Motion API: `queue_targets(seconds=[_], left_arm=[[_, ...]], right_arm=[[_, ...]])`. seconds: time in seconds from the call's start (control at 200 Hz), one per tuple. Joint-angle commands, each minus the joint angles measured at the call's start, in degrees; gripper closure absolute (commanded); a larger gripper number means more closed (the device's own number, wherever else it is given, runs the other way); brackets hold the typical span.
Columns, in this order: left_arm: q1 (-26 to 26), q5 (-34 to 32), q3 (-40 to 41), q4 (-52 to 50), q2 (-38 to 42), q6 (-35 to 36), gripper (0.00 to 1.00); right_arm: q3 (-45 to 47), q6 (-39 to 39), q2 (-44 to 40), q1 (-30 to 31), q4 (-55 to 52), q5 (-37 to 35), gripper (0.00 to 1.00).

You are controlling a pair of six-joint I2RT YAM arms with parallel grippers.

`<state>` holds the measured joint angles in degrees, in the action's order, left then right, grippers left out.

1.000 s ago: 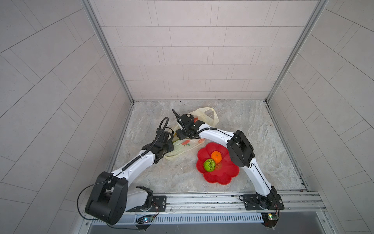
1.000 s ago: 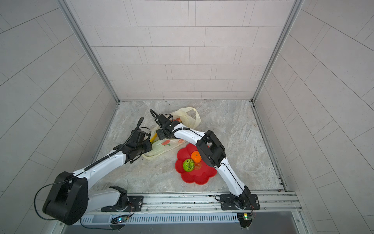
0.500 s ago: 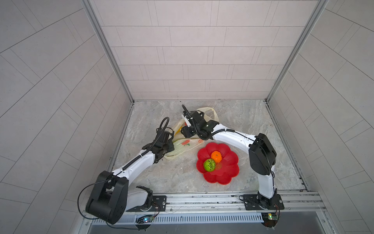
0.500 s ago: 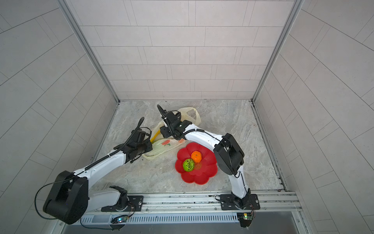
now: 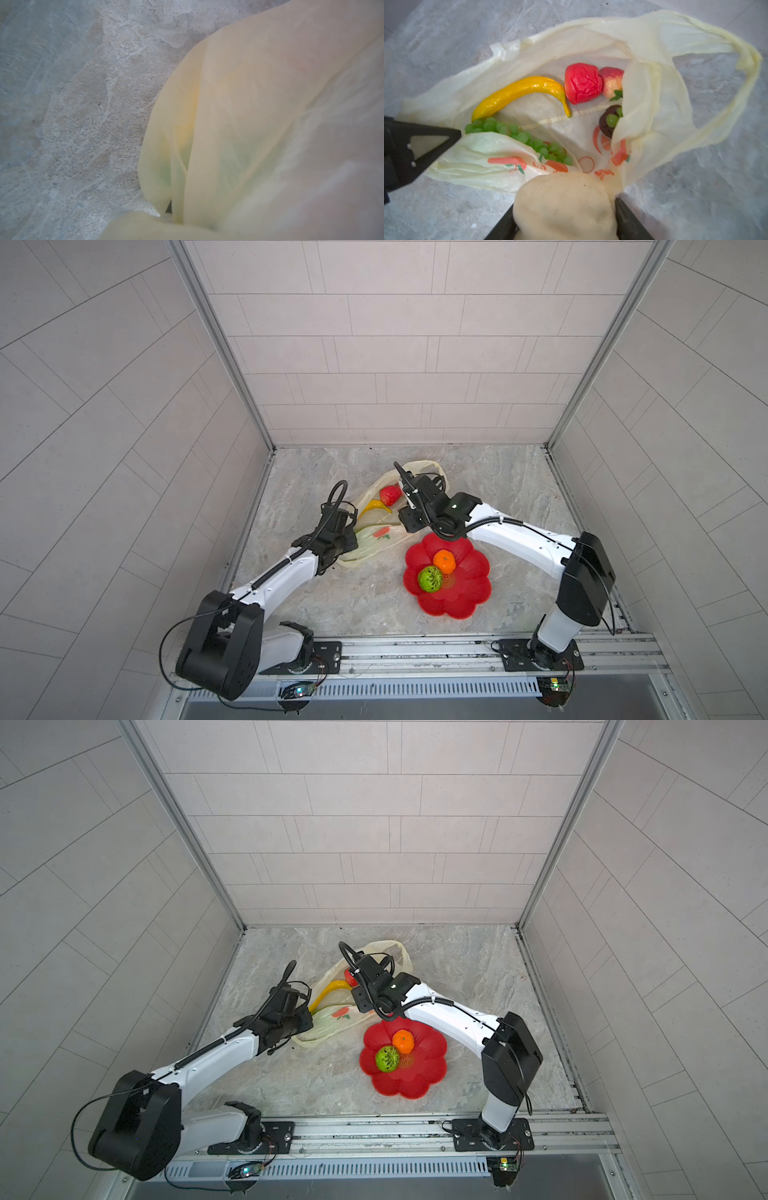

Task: Take fruits out of the plastic bag
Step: Pick up the fruit from the plastic bag, then place the fruit on the plate.

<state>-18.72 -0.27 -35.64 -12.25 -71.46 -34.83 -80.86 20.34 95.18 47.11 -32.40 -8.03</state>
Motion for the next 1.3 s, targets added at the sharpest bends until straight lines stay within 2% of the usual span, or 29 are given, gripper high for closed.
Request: queue_targets(seconds=[0.0, 0.285, 0.635, 0.826, 0.996, 1.296], left_arm=[[0.40, -1.22, 0.13, -0.31, 0.26, 1.08, 0.81], [0.39, -2.25, 0.08, -0.87, 0.70, 1.34, 0.81], [0.44, -2.48, 0.10, -1.02, 1.16, 1.43, 0.81], [0.46, -2.42, 0.10, -0.98, 1.32, 1.43, 0.81], [0.39, -2.45, 0.04, -1.11, 1.31, 1.62, 0.81], [0.43, -2.46, -0.02, -1.36, 1.67, 1.69, 0.81]], right_arm=[[3.82, -0.50, -3.84, 2.08, -9.01, -8.40, 0.38], [13.19, 4.12, -11.83, 6.12, -16.75, -13.21, 0.38], [23.23, 12.04, -18.16, 8.26, -19.62, -10.99, 0.38], [25.05, 13.50, -16.83, 8.26, -19.60, -11.91, 0.37], [25.50, 13.84, -13.42, 8.26, -17.65, -9.85, 0.37], [23.39, 12.43, -8.76, 8.26, -20.59, -16.79, 0.36]])
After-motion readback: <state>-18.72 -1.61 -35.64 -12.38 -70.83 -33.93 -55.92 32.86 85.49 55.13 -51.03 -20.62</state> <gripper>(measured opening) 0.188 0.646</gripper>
